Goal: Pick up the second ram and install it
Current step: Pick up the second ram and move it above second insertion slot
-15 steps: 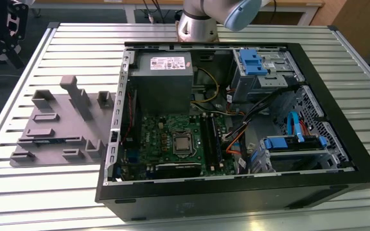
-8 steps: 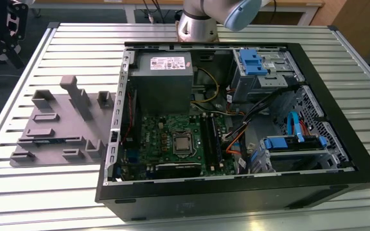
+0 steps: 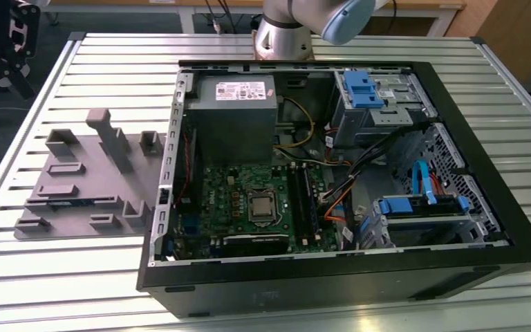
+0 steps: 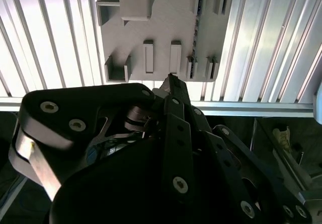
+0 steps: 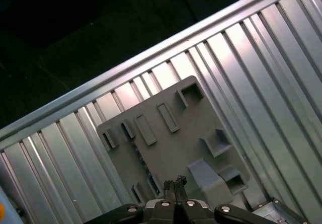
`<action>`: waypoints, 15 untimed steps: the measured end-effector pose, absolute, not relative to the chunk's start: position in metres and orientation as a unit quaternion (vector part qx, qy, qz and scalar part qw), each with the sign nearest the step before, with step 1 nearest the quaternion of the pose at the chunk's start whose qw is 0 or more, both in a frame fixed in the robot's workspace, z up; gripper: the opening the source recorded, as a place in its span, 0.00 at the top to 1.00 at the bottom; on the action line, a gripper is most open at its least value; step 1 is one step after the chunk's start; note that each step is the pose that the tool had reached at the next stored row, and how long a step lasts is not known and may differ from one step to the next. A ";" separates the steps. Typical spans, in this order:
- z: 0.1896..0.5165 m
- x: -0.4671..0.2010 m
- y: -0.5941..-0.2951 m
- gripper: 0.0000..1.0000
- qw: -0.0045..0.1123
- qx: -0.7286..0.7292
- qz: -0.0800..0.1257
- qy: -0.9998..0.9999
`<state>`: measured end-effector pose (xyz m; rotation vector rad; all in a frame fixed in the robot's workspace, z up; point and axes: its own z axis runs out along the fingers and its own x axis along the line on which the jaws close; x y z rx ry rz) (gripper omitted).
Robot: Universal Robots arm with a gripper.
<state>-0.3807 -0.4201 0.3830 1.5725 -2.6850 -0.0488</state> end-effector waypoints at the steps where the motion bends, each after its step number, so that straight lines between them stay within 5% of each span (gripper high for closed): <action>1: 0.383 -0.381 -0.420 0.89 0.015 0.506 -0.016 -0.862; 15: 0.383 -0.382 -0.420 0.89 0.015 0.539 -0.015 -0.842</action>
